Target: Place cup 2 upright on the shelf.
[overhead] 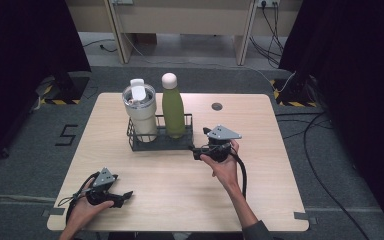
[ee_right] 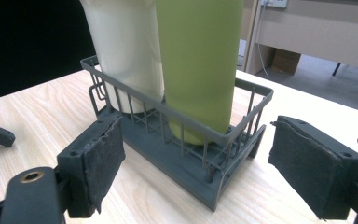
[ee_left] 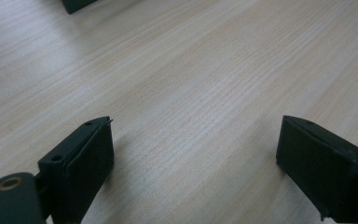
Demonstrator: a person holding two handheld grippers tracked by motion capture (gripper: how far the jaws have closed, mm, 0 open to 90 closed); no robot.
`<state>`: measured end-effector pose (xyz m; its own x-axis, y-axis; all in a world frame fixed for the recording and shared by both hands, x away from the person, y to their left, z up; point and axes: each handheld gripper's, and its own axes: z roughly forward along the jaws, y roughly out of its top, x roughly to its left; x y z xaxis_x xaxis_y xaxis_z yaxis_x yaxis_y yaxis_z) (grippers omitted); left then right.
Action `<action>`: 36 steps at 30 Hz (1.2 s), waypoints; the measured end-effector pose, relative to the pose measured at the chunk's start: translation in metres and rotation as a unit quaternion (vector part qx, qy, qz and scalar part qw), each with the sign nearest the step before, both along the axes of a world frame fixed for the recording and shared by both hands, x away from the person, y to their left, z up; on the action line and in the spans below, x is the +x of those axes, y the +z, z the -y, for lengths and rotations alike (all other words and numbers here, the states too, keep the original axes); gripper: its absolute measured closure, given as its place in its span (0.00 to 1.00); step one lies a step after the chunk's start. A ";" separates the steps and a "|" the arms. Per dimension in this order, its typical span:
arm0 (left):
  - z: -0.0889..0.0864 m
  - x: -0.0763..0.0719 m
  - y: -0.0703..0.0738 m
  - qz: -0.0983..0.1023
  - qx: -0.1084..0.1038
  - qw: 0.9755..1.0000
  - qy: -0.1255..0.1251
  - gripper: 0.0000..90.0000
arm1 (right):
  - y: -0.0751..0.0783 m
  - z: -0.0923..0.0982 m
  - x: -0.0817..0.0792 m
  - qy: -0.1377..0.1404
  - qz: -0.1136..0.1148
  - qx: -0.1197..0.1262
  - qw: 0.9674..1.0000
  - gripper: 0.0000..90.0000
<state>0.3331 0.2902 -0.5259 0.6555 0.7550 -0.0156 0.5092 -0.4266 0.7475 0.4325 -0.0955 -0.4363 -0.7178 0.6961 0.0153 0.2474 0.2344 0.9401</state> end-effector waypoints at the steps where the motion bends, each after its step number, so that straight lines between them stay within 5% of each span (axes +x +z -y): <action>1: 0.000 0.000 0.000 0.000 0.000 1.000 0.000 0.12 | -0.001 0.001 -0.001 0.000 -0.001 -0.001 1.000 0.19; 36: 0.000 0.000 0.000 -0.001 0.000 1.000 0.001 0.12 | -0.028 0.042 -0.051 -0.010 -0.024 -0.027 0.999 0.19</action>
<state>0.3327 0.2906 -0.5258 0.6545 0.7559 -0.0169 0.5112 -0.4259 0.7466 0.3815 -0.1371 -0.4645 -0.7024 0.7117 0.0116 0.2982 0.2795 0.9127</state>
